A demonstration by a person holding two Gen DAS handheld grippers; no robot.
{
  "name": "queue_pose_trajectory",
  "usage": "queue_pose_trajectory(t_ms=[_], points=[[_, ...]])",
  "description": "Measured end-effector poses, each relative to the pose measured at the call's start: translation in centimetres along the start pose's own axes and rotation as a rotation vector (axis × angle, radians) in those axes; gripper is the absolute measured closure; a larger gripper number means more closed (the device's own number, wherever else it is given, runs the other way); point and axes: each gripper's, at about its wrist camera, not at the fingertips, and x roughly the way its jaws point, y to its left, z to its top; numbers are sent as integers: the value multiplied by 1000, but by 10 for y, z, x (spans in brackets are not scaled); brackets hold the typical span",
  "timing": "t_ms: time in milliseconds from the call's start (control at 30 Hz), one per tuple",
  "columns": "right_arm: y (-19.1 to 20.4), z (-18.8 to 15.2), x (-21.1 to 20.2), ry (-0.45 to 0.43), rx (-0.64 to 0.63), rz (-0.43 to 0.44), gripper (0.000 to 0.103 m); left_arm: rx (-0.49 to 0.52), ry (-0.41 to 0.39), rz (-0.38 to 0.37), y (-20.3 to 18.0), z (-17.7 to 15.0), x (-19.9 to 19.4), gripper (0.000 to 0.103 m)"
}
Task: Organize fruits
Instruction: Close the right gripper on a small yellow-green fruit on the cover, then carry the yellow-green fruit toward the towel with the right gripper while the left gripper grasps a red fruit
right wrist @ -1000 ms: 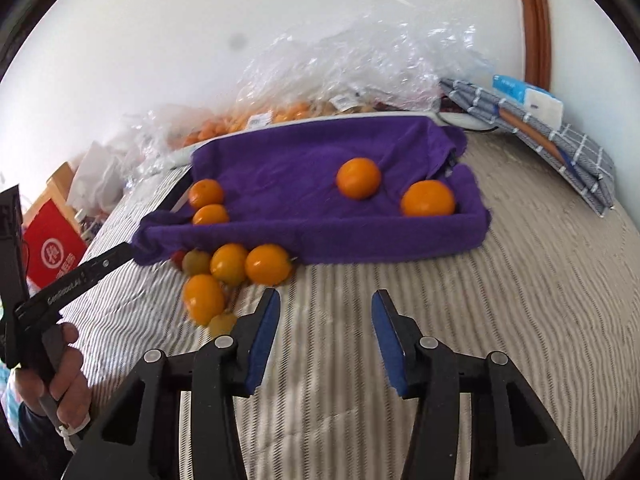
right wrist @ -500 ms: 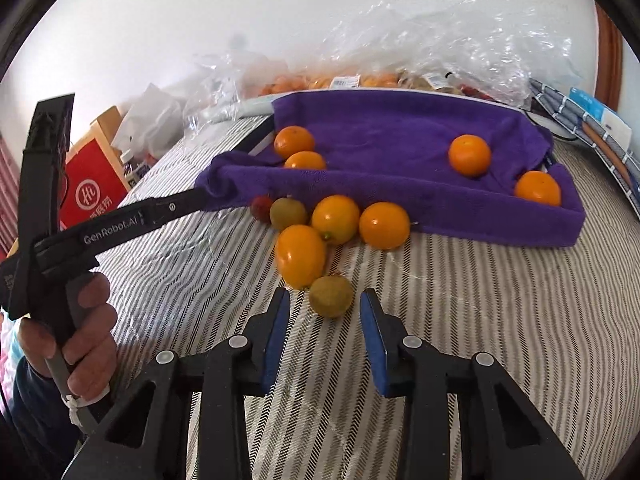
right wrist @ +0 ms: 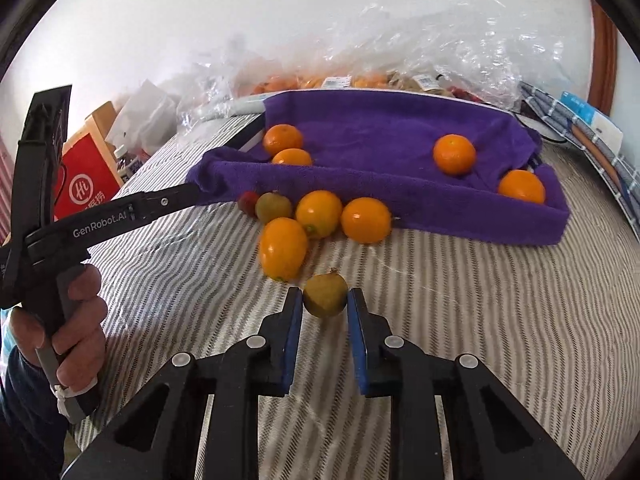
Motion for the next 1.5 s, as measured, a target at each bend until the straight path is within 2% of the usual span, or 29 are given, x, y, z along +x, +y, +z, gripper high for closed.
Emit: queue_pose_trajectory(t_ms=[333, 500, 667, 800, 1033, 1133, 1200, 1300, 1500], points=[[-55, -6, -19, -25, 110, -104, 80, 38, 26, -7, -7, -3, 3, 52], [-77, -7, -21, -38, 153, -128, 80, 56, 74, -96, -14, -5, 6, 52], [-86, -9, -17, -39, 151, -131, 80, 70, 90, -116, -21, -3, 12, 52], [-88, -9, -15, -45, 137, -129, 80, 82, 127, -74, -28, 0, 26, 53], [-96, -8, -15, -62, 159, -97, 80, 115, 131, -20, -43, 5, 39, 54], [-96, -7, -14, -63, 160, -92, 80, 140, 136, -12, -50, 5, 43, 67], [-95, -6, -13, -63, 153, -95, 80, 156, 136, 4, -54, 5, 44, 71], [-95, -6, -9, -38, 148, -84, 80, 153, 137, -4, -53, 5, 45, 75], [-92, -6, -3, -1, 136, -120, 78, 136, 140, -43, -51, 8, 48, 75]])
